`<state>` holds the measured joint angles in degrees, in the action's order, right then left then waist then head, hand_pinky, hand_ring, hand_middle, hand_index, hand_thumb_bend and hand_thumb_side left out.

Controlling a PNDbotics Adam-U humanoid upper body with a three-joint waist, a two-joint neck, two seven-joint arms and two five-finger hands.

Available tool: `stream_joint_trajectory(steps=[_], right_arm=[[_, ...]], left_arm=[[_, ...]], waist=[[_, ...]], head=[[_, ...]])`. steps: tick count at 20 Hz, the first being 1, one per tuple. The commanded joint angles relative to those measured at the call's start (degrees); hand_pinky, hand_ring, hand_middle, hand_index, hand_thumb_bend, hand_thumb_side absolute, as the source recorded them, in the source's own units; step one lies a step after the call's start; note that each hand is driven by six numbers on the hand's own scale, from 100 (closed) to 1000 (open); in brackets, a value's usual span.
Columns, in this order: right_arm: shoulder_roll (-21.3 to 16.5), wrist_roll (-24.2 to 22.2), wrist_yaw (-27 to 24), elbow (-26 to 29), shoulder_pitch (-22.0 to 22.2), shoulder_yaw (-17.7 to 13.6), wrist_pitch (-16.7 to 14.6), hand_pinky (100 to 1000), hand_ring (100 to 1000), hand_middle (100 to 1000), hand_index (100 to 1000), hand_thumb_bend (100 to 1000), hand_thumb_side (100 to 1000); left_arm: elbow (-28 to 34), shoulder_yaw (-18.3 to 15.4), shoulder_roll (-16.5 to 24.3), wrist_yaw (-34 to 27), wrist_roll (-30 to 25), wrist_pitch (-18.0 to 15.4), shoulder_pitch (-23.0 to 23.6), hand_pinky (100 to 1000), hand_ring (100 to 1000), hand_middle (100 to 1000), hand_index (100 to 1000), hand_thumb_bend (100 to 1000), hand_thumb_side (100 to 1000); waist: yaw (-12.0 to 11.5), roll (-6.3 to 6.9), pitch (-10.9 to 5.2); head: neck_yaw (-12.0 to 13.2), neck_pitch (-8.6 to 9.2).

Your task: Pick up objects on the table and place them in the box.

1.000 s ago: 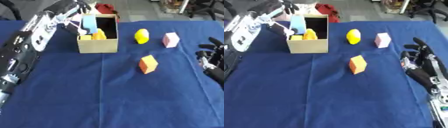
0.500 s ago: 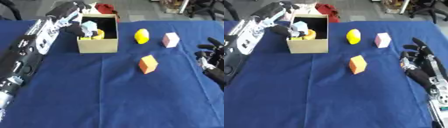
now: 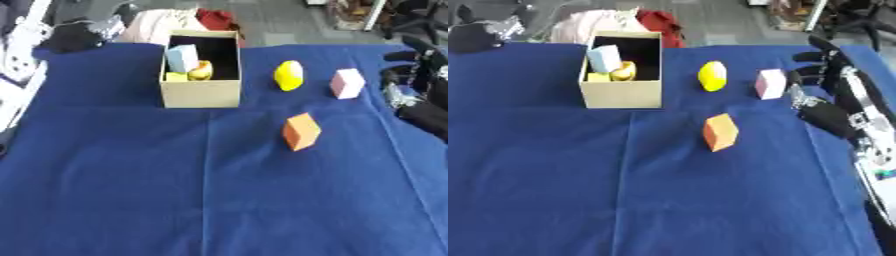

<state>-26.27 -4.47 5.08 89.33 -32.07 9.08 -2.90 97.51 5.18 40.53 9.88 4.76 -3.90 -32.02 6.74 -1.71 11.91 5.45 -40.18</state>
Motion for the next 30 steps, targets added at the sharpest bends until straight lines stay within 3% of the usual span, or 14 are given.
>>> stream_joint_trajectory(steps=[1,7,8,10,17,22,30], right_arm=[[-5.55,-4.58,2.17,-2.73,-4.40,2.76,-0.52,757,762,801,997,159,291],[-10.14,-16.61,6.58,-9.51,-13.84,9.85,-3.86,791,817,850,1000,222,294],[-10.22,-18.41,7.65,-10.54,-14.89,10.63,-4.74,798,829,857,1000,265,260],[-10.00,-21.55,10.46,-12.35,-16.25,11.57,-6.63,810,848,874,1000,279,313],[-8.35,-30.27,19.66,-18.98,-17.97,12.59,-12.91,832,871,875,1000,457,302],[-7.01,-34.28,24.26,-23.14,-18.56,12.69,-16.11,839,873,870,1000,492,287],[-3.80,-34.17,27.97,-27.10,-19.28,12.13,-18.30,836,867,863,1000,477,301]], left_arm=[[6.13,-2.26,1.55,-4.32,0.80,1.12,3.23,810,671,693,833,459,537],[9.19,-3.83,-2.13,-6.95,1.38,2.27,10.46,806,658,679,828,437,545],[9.44,-3.90,-2.67,-7.16,1.42,2.35,11.11,806,658,679,827,436,545],[9.85,-4.00,-3.64,-7.47,1.43,2.47,12.16,806,654,674,827,431,548],[10.49,-4.43,-5.61,-7.54,1.22,2.66,14.46,805,647,665,826,426,551],[10.22,-4.60,-6.43,-7.42,1.09,2.75,15.15,804,645,663,827,422,553],[9.92,-4.90,-7.48,-7.51,1.28,2.69,15.61,803,640,657,826,420,548]], waist=[[-0.47,-0.67,-0.70],[-1.94,-0.99,-0.72],[-2.09,-1.01,-0.72],[-2.34,-1.03,-0.68],[-2.88,-1.05,-0.56],[-3.10,-1.06,-0.60],[-3.38,-0.96,-0.64]], head=[[-0.95,0.88],[-2.20,1.16],[-2.30,1.22],[-2.54,1.35],[-3.18,1.59],[-3.45,1.77],[-3.65,2.04]])
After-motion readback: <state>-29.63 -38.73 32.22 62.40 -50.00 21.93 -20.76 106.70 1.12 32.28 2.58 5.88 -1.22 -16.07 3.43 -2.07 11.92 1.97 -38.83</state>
